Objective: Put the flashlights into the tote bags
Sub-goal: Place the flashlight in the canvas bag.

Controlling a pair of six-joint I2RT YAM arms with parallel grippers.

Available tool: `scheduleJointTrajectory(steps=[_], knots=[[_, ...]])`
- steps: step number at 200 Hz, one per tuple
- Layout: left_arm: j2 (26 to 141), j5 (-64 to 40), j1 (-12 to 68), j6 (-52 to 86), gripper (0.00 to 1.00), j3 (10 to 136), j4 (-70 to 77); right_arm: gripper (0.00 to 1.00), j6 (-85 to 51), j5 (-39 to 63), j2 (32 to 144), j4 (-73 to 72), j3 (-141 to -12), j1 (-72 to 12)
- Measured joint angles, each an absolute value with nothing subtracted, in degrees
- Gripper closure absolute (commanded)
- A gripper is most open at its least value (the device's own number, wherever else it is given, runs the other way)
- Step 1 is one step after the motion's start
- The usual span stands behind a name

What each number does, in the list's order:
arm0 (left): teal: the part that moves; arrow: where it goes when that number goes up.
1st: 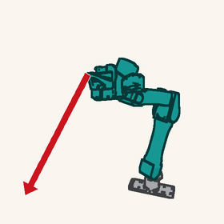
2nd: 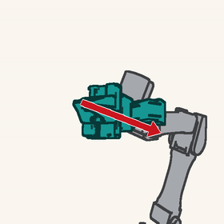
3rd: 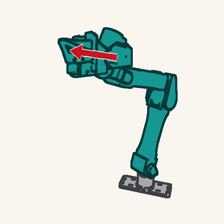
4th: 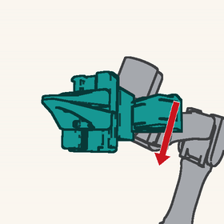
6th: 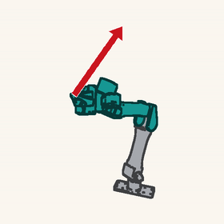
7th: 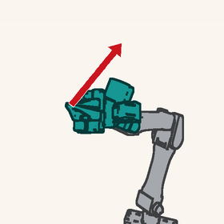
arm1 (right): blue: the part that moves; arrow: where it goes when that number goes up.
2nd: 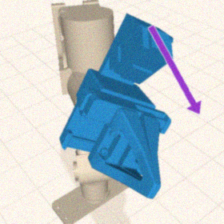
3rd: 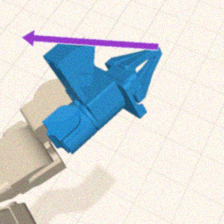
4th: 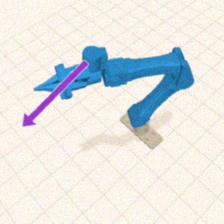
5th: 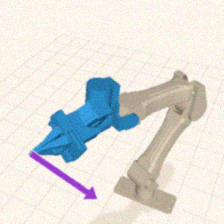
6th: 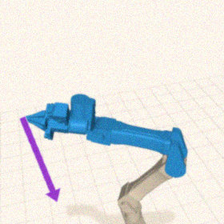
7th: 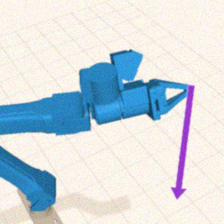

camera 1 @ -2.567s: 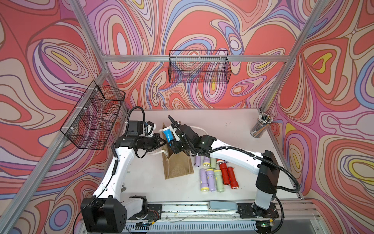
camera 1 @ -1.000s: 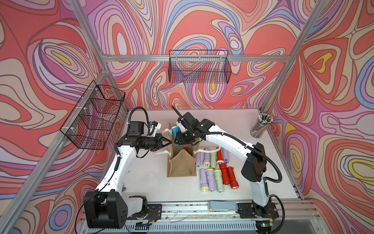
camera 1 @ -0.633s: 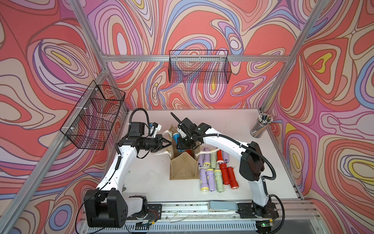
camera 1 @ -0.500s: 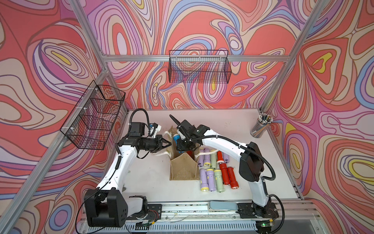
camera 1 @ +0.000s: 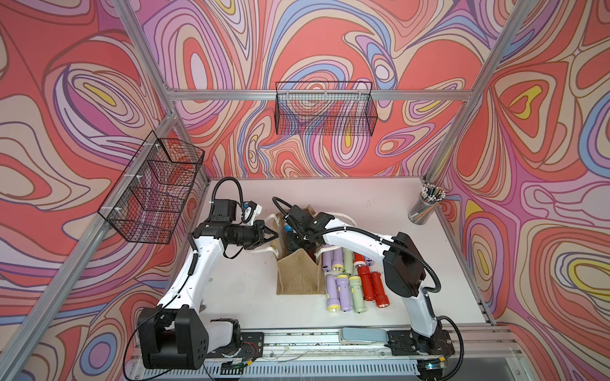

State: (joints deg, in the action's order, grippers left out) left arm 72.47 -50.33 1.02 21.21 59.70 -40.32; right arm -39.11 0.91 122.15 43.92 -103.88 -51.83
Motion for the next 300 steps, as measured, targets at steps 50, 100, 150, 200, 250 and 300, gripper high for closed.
scheduleJointTrajectory(steps=[50, 100, 150, 200, 250, 300], knots=[[72.3, -47.2, 1.0, 21.5, 1.00, 59.7, -40.5, 0.66, -39.6, 0.8, 123.1, 42.8, -103.9, -51.9], [71.2, -43.2, 1.1, 21.7, 1.00, 59.8, -41.1, 0.43, -39.6, 0.5, 123.3, 41.4, -102.9, -52.0], [70.0, -40.4, 1.1, 21.7, 1.00, 59.8, -41.6, 0.41, -39.2, 1.0, 122.3, 41.2, -102.8, -52.0], [68.3, -38.6, 1.1, 21.7, 1.00, 59.8, -41.9, 0.37, -37.8, 0.8, 119.0, 43.7, -103.9, -52.0], [67.3, -36.2, 1.1, 21.7, 1.00, 59.8, -41.9, 0.35, -34.9, -1.4, 111.9, 44.6, -104.2, -51.9], [67.1, -34.9, 1.1, 21.7, 1.00, 59.8, -41.8, 0.34, -32.1, -4.6, 104.4, 44.4, -104.3, -51.9]])
